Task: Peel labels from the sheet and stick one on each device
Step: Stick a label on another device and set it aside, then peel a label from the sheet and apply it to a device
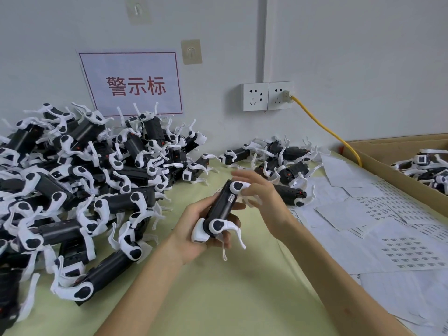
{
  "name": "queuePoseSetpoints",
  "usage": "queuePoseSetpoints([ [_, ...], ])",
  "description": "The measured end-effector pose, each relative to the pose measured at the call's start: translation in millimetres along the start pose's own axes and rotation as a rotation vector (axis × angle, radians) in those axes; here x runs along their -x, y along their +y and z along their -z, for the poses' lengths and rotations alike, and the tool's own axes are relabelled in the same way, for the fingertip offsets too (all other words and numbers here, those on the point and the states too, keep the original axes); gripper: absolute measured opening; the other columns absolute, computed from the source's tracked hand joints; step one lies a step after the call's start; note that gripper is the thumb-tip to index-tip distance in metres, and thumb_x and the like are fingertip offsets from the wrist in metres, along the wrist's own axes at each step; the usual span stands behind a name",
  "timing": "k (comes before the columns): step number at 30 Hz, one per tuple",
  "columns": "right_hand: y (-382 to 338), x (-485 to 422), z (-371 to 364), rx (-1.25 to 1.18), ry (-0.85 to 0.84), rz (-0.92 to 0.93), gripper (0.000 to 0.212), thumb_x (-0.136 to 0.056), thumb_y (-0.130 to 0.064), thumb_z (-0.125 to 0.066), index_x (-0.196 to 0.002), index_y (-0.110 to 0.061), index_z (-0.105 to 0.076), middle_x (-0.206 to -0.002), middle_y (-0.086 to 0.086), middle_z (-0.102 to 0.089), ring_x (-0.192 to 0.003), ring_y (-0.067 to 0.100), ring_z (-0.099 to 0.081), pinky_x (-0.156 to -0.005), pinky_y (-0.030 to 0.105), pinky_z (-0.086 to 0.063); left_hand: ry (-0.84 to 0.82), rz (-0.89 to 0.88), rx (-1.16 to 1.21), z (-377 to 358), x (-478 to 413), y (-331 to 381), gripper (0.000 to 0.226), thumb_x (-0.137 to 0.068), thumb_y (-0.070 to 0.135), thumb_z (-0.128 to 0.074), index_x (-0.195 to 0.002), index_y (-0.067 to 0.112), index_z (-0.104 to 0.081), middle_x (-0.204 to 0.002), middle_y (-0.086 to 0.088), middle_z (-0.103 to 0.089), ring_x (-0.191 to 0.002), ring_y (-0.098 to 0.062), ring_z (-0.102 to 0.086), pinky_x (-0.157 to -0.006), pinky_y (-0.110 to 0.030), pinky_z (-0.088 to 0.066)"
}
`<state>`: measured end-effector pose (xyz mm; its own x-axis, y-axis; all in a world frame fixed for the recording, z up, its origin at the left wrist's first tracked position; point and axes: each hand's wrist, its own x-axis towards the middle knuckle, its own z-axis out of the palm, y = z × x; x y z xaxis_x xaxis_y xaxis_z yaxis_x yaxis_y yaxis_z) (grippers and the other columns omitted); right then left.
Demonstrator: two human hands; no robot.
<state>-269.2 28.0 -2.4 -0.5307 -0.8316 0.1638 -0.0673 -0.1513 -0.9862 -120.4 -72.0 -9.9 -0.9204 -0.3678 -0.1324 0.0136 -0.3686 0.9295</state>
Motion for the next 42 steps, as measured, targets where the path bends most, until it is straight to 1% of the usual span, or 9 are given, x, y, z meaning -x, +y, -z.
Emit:
queuePoseSetpoints([
  [4, -1.1, 0.2, 11.0, 0.079, -0.372, -0.077, 0.056, -0.089, -0.042, -0.055, -0.123, 0.003, -0.059, -0.102, 0.017, -0.067, -0.081, 0.025, -0.060, -0.084, 0.040, -0.045, -0.033, 0.111, -0.028, 3.6, 2.2, 4.0, 0.043, -0.088, 0.046, -0.059, -0.103, 0.010, -0.078, -0.091, -0.025, -0.070, -0.052, -0.031, -0.061, -0.058, -0.036, -0.057],
  [10, 1.7, -2.8, 12.9, 0.102, -0.236, -0.062, 0.045, -0.102, -0.048, -0.054, -0.109, -0.005, -0.068, -0.096, 0.014, -0.069, -0.085, 0.019, -0.060, -0.082, 0.034, -0.046, 0.220, 0.073, 0.217, 6.7, -5.4, 0.9, 0.049, -0.093, 0.041, -0.054, -0.083, -0.001, -0.078, -0.082, -0.021, -0.068, -0.063, -0.031, -0.067, -0.067, -0.037, -0.050],
  [13, 3.2, -5.8, 15.1, -0.011, -0.151, -0.144, 0.046, -0.100, -0.043, -0.059, -0.119, -0.002, -0.065, -0.105, 0.029, -0.066, -0.082, 0.024, -0.067, -0.077, 0.035, -0.053, 0.320, -0.071, 0.373, 15.4, -7.3, 4.3, 0.046, -0.106, 0.031, -0.037, -0.086, 0.006, -0.070, -0.080, -0.011, -0.062, -0.055, -0.025, -0.062, -0.050, -0.030, -0.053],
  [18, -3.3, 1.9, 17.9, 0.021, -0.401, -0.252, 0.060, -0.098, -0.046, -0.054, -0.131, 0.005, -0.053, -0.097, 0.021, -0.064, -0.070, 0.036, -0.066, -0.067, 0.037, -0.058, 0.520, -0.240, 0.261, 22.7, -11.5, 2.7, 0.033, -0.106, 0.028, -0.043, -0.096, 0.008, -0.067, -0.074, -0.011, -0.067, -0.049, -0.022, -0.063, -0.050, -0.031, -0.059],
  [25, -19.6, -8.4, 50.7, -0.541, 0.124, -0.235, 0.031, -0.101, -0.036, -0.046, -0.103, -0.008, -0.059, -0.098, 0.019, -0.057, -0.057, 0.022, -0.064, -0.044, 0.022, -0.049, 0.686, -0.393, -0.144, 31.9, -19.3, -2.5, 0.027, -0.105, 0.017, -0.045, -0.092, 0.010, -0.067, -0.069, -0.003, -0.072, -0.057, -0.014, -0.062, -0.051, -0.023, -0.049],
  [27, -23.7, -9.0, 76.3, -0.911, 0.347, -0.078, 0.039, -0.100, -0.040, -0.054, -0.115, -0.005, -0.059, -0.115, 0.018, -0.060, -0.083, 0.030, -0.071, -0.058, 0.028, -0.060, 0.711, -0.376, -0.185, 33.4, -19.4, -3.4, 0.023, -0.103, 0.015, -0.048, -0.091, 0.013, -0.068, -0.072, 0.000, -0.072, -0.064, -0.013, -0.062, -0.058, -0.026, -0.047],
  [31, -21.8, 1.2, 124.4, -1.316, 0.391, 0.258, 0.063, -0.105, -0.051, -0.044, -0.145, -0.003, -0.042, -0.136, 0.027, -0.059, -0.113, 0.038, -0.070, -0.084, 0.038, -0.062, 0.787, -0.373, -0.575, 36.9, -20.6, -13.2, 0.025, -0.094, 0.002, -0.054, -0.103, 0.018, -0.071, -0.098, 0.008, -0.072, -0.100, -0.016, -0.065, -0.087, -0.034, -0.048],
  [37, -14.0, -9.9, 87.8, -0.777, 0.492, -0.003, 0.027, -0.103, -0.026, -0.045, -0.115, -0.011, -0.064, -0.091, 0.005, -0.070, -0.064, 0.016, -0.057, -0.055, 0.023, -0.045, 0.833, -0.019, -1.278, 41.7, -22.9, -23.0, 0.059, -0.092, 0.053, -0.061, -0.143, 0.024, -0.053, -0.142, -0.002, -0.057, -0.136, -0.028, -0.045, -0.104, -0.045, -0.039],
  [42, -6.3, -13.2, 41.6, -0.228, 0.397, -0.003, 0.017, -0.095, -0.009, -0.054, -0.091, -0.014, -0.070, -0.066, 0.000, -0.064, -0.051, 0.015, -0.054, -0.048, 0.023, -0.044, 0.758, 0.072, -1.454, 40.4, -26.0, -27.8, 0.066, -0.089, 0.065, -0.058, -0.142, 0.025, -0.050, -0.147, 0.002, -0.047, -0.139, -0.023, -0.038, -0.110, -0.042, -0.030],
])
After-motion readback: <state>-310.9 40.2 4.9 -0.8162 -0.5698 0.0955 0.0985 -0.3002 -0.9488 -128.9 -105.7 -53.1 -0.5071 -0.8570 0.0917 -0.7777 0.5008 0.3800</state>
